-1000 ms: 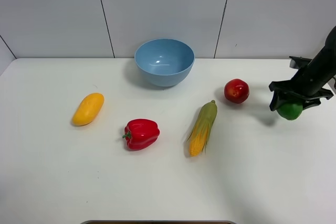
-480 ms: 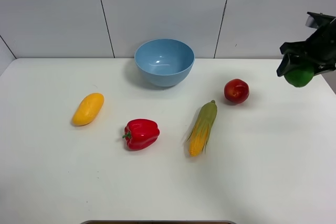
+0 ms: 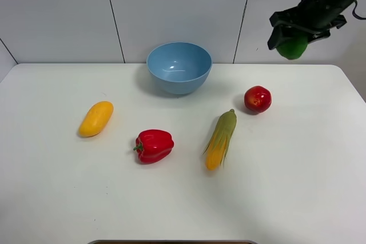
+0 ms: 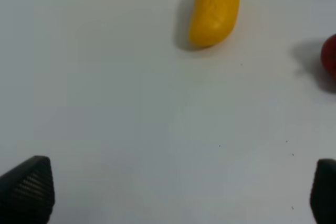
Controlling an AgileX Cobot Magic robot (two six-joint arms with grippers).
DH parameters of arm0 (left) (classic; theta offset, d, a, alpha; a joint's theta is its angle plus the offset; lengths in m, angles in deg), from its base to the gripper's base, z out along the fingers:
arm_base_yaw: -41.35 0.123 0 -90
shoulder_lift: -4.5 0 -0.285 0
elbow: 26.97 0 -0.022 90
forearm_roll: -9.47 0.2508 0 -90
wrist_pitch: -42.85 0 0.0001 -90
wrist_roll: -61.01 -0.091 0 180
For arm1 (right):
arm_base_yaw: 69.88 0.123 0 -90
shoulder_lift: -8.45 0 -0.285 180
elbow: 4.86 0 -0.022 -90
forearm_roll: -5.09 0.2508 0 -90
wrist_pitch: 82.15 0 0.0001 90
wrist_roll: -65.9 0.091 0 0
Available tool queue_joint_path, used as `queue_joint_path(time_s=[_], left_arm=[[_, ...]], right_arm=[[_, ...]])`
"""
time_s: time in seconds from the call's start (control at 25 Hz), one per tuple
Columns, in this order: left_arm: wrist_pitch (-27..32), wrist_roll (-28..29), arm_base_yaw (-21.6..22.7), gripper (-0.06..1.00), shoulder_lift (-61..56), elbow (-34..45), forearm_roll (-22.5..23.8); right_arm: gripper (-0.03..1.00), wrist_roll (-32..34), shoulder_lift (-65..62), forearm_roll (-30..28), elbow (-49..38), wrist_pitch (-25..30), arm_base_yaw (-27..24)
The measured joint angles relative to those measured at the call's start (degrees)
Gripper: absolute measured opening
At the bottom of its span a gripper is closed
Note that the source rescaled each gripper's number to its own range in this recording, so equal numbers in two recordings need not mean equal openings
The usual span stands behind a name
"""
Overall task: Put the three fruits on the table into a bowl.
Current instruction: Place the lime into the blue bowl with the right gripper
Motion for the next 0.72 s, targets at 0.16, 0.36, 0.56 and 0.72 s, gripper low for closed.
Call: queue_joint_path(time_s=[0.16, 0.36, 0.56, 0.72], left_arm=[[0.00, 0.00, 0.00, 1.00, 0.00, 0.00, 0.00], [0.00, 0.00, 0.00, 1.00, 0.00, 0.00, 0.00], [0.00, 0.00, 0.00, 1.00, 0.00, 0.00, 0.00], [0.00, 0.00, 0.00, 1.00, 0.00, 0.00, 0.00]], right_arm=[[0.00, 0.40, 0.34, -1.23, 2.33, -3.73, 5.42], [0.00, 0.40, 4.82, -1.28, 5.28, -7.20, 10.20], [0.00, 0.40, 11.66, -1.23, 8.86, -11.78, 13.25], [0.00, 0.40, 17.18, -1.23, 12.87, -15.54, 15.06]])
